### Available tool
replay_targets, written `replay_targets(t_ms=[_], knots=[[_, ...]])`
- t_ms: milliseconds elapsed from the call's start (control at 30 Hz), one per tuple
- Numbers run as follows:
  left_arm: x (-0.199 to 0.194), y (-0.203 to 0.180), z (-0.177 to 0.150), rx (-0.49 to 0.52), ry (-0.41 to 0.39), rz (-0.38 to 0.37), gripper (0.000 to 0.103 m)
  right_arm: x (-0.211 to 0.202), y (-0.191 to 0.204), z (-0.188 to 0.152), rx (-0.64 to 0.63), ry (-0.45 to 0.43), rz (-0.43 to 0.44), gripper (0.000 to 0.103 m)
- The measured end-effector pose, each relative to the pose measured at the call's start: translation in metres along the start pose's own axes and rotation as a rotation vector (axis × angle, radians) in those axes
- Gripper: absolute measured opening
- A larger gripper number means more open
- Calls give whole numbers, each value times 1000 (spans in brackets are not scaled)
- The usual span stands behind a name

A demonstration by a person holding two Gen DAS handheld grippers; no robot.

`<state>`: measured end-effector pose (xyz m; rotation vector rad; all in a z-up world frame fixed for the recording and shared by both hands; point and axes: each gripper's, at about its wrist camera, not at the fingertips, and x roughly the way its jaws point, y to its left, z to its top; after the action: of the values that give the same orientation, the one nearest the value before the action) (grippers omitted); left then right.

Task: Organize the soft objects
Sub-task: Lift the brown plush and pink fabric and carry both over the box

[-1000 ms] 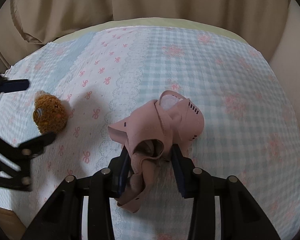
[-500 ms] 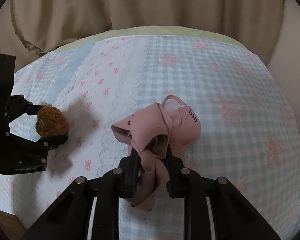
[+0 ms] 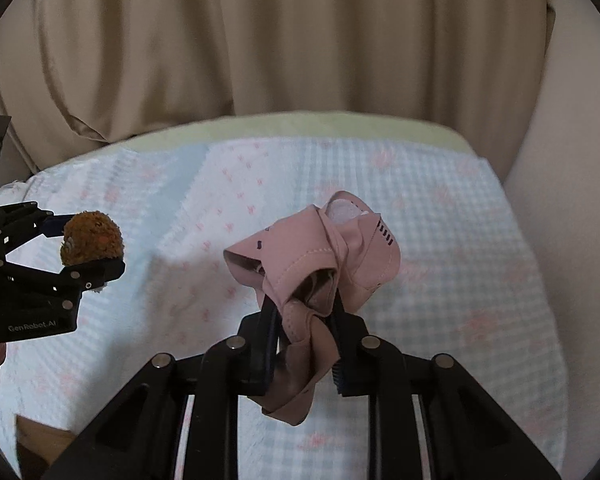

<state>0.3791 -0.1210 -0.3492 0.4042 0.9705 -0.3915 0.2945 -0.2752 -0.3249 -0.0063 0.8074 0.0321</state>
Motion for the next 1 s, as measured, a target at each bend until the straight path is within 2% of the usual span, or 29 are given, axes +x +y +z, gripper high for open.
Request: replay_targets(t_ms=[300,533,767,1000], knots=[[-138,-5,-3,-101,-86,47,61,-118,25,20,-84,-48,67,20],[-237,-16,-44,-221,-100,77,61,-205,51,9,-118,-54,121,20],[-301,-24,-103,-300,-106,74,61,-264,79,-27,-85,-33,129,20],[-325,-32,-164,-311,-80,32,61,-288,114,-82,-61,32,105,20]])
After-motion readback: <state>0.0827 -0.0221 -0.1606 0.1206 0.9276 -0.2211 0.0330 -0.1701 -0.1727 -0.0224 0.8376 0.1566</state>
